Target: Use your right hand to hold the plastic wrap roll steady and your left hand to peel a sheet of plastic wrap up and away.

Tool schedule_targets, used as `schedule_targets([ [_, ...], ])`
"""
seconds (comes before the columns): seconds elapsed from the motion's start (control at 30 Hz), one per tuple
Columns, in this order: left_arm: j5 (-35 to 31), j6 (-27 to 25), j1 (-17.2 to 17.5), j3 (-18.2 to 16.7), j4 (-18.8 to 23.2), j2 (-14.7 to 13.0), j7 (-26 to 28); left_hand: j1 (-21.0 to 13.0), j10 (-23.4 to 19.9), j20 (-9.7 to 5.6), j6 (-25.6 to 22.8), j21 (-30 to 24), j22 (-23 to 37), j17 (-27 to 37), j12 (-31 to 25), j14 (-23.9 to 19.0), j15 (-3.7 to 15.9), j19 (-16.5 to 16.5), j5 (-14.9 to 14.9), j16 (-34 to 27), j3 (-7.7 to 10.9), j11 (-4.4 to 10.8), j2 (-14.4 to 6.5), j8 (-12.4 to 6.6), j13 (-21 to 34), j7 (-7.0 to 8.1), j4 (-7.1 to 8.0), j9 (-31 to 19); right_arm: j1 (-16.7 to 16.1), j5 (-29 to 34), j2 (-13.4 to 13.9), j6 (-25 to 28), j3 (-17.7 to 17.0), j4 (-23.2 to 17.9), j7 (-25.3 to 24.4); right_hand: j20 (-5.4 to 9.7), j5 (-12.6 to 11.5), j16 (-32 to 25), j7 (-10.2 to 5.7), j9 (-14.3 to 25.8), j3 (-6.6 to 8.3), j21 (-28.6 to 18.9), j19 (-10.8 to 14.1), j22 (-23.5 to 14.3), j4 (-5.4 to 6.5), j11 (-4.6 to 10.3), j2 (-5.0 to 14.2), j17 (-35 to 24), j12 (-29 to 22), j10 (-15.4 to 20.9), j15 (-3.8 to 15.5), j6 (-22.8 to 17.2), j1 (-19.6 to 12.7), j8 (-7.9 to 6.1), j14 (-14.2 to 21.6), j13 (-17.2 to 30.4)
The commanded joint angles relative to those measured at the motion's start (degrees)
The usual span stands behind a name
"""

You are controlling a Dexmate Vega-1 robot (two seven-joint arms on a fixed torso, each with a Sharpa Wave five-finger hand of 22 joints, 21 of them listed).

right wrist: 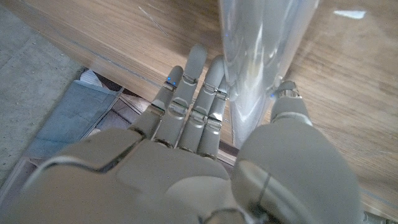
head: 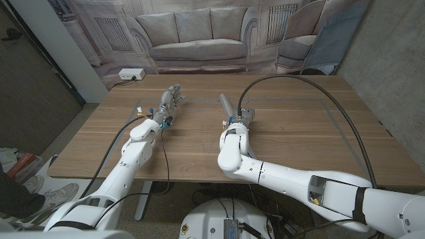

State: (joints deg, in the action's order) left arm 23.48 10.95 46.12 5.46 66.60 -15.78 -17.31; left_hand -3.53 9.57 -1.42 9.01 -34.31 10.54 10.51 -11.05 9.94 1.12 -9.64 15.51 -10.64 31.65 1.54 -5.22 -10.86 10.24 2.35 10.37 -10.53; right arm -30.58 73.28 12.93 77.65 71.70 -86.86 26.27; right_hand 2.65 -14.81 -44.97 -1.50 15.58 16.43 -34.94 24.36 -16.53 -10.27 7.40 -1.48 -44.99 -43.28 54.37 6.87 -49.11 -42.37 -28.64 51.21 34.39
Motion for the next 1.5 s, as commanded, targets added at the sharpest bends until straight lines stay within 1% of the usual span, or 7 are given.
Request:
schedule_targets([
  [0.03, -0.53, 0.25, -0.63, -0.24, -1.01, 0.38, -0.44, -0.05, 0.29, 0.08, 0.17, 0.05, 0.11, 0.18, -0.26, 1.52, -0.21, -0.49, -0.03, -0.30, 0.35, 0.03, -4.63, -0.02, 0.26, 0.03, -0.02, -0.10, -4.43, -6.14, -0.42, -3.35, -6.07, -2.96, -13.24, 1.27, 0.59, 0.15, -6.09, 0.98, 1.66, -1.49, 1.78, -0.66, 1.25, 1.70, 11.22, -0.17, -0.63, 2.42, 6.47, -7.28, -11.78, -0.72, 0.79, 0.57],
  [0.3, -0.46, 0.03, -0.86, -0.43, -1.34, 0.62, -0.89, -0.03, 0.33, 0.07, 0.19, 0.10, 0.12, 0.18, -0.27, 1.56, -0.25, -0.45, -0.04, -0.30, 0.37, 0.10, -4.63, -0.02, 0.26, 0.03, -0.03, -0.10, -5.31, -16.80, 1.34, -3.78, -8.99, -7.91, -20.17, 1.39, 1.81, 2.71, -4.28, 3.45, 2.81, -7.52, 9.27, -2.18, 2.49, 0.87, 11.89, 1.99, -0.44, 2.55, 6.40, -5.89, -13.58, -2.33, 2.70, 0.61],
  [0.4, -0.58, 0.20, -1.04, -0.40, -1.46, 0.69, -1.09, -0.03, 0.36, 0.06, 0.19, 0.13, 0.12, 0.18, -0.26, 1.59, -0.20, -0.47, -0.05, -0.29, 0.38, 0.13, -4.63, -0.02, 0.26, 0.04, -0.03, -0.10, -6.68, -23.44, 2.09, -4.95, -12.95, -11.80, -22.47, 1.24, 2.43, 5.71, -3.47, 4.85, 3.29, -10.13, 12.09, -2.44, 3.53, 0.39, 11.93, 4.81, -0.15, 2.12, 6.21, -4.70, -13.37, -3.13, 3.27, 0.58],
  [0.8, -0.63, 0.49, -1.24, -0.43, -1.84, 0.95, -1.64, -0.01, 0.36, 0.09, 0.25, 0.22, 0.12, 0.18, -0.28, 1.52, -0.16, -0.43, -0.07, -0.33, 0.43, 0.08, -4.65, -0.01, 0.26, 0.09, -0.03, -0.10, -7.07, -43.57, 6.68, -7.81, -19.02, -19.97, -29.65, 4.41, 4.40, 19.10, -1.47, 7.98, 7.29, -16.59, 22.48, 2.39, 5.94, -1.68, 11.27, 18.38, 1.34, -0.77, 6.18, 0.35, -12.28, -4.75, 7.50, -0.70],
  [1.1, -0.61, 0.28, -1.28, -0.39, -1.72, 1.06, -1.73, 0.02, 0.36, 0.08, 0.28, 0.29, 0.13, 0.18, -0.29, 1.56, -0.20, -0.40, -0.09, -0.33, 0.44, 0.10, -4.62, -0.01, 0.26, 0.09, -0.02, -0.10, -10.83, -58.68, 8.86, -15.49, -27.57, -23.57, -34.92, 3.16, 2.47, 27.35, 0.05, 8.86, 11.48, -13.72, 26.02, 7.09, 7.38, -4.44, 10.01, 25.98, 5.89, -2.57, 5.57, 3.72, -10.18, -5.73, 6.85, -6.85],
  [1.27, -0.99, 0.36, -1.28, -0.29, -1.50, 1.03, -1.39, 0.04, 0.37, 0.13, 0.26, 0.35, 0.13, 0.18, -0.30, 1.51, -0.21, -0.42, -0.10, -0.35, 0.46, 0.10, -4.61, -0.03, 0.26, 0.06, -0.02, -0.10, -12.04, -64.81, 9.97, -19.21, -30.31, -24.21, -37.33, 3.28, 2.01, 28.35, 0.68, 9.35, 12.34, -13.16, 26.73, 7.14, 7.51, -5.10, 9.94, 27.07, 7.11, -3.30, 5.57, 4.42, -9.90, -6.20, 7.05, -8.11],
  [1.5, -1.08, 0.52, -1.07, -0.27, -1.08, 0.96, -1.21, 0.05, 0.30, 0.18, 0.26, 0.42, 0.14, 0.17, -0.33, 1.49, -0.26, -0.38, -0.11, -0.36, 0.48, -0.02, -4.61, -0.04, 0.26, 0.06, -0.03, -0.10, -13.13, -72.63, 11.25, -22.83, -33.72, -24.78, -38.92, 3.36, 0.83, 29.66, 1.31, 9.48, 14.43, -11.21, 28.91, 7.20, 7.72, -7.76, 9.13, 29.54, 13.63, -9.62, 4.29, 5.43, -8.73, -7.39, 7.27, -12.08],
])
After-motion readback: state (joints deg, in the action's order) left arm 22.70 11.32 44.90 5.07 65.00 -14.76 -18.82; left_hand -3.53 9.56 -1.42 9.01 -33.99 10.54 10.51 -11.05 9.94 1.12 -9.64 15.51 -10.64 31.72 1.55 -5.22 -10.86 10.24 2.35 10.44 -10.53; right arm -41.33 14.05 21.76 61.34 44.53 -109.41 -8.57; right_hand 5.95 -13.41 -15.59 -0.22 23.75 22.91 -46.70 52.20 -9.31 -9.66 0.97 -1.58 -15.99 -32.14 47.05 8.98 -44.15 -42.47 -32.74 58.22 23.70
